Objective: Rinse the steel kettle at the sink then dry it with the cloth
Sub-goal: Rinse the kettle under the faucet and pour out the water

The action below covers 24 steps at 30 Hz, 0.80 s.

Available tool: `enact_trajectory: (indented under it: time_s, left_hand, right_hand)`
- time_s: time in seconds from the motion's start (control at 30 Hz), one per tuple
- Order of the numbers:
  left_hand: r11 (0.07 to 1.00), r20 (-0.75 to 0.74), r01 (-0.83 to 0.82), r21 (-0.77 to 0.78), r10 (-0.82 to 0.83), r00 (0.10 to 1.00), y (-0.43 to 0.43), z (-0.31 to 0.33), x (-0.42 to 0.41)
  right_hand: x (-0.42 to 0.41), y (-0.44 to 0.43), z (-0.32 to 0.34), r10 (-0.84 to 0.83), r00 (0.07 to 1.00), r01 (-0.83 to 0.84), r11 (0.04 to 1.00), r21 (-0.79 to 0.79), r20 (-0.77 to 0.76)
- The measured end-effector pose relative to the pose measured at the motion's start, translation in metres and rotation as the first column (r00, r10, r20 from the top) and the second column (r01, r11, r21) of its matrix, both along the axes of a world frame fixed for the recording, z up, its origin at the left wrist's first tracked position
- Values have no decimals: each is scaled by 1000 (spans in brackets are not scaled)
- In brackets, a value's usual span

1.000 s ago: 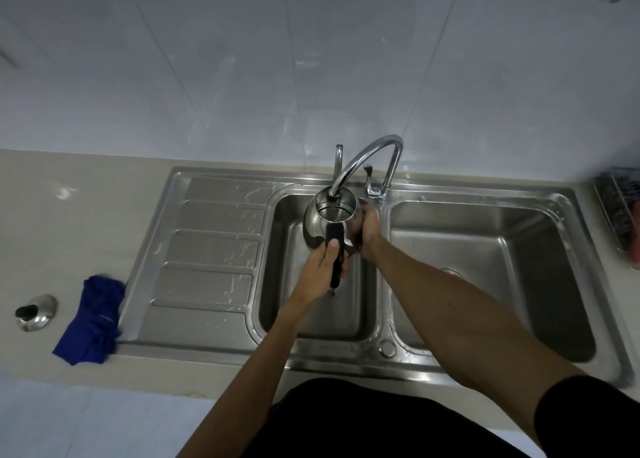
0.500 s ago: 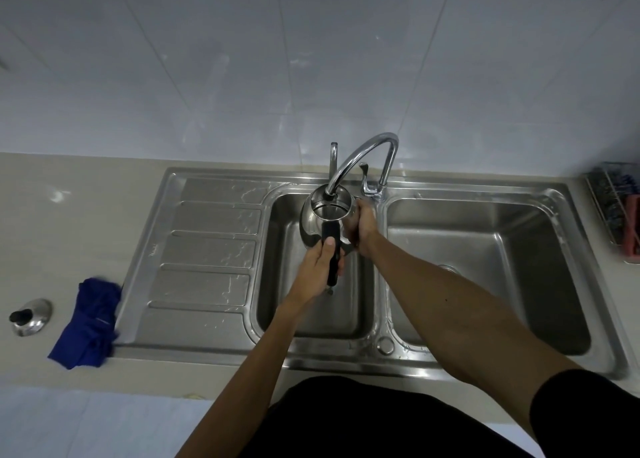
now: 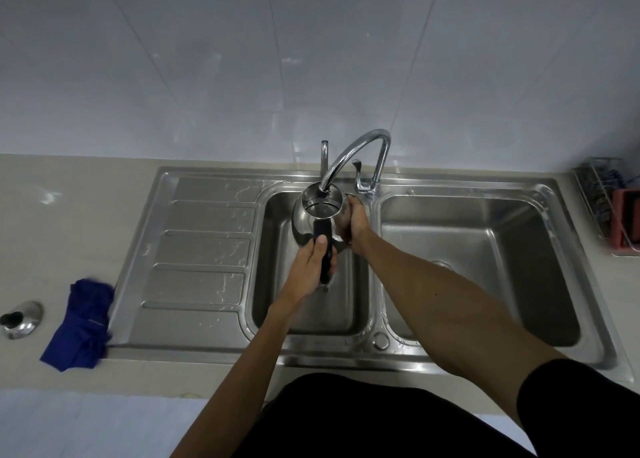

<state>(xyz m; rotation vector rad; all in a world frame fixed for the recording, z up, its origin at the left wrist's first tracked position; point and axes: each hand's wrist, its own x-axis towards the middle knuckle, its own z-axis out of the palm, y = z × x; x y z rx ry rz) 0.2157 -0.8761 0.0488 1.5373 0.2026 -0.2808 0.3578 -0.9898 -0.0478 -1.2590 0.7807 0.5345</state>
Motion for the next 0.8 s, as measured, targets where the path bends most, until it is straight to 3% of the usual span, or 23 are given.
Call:
enact_trajectory:
  time_s: [0.8]
  left_hand:
    - [1000,16,-3,12,3,1000,0,2,2]
  right_hand:
    - [6,-1,-1,32,999,-33,999,22,15]
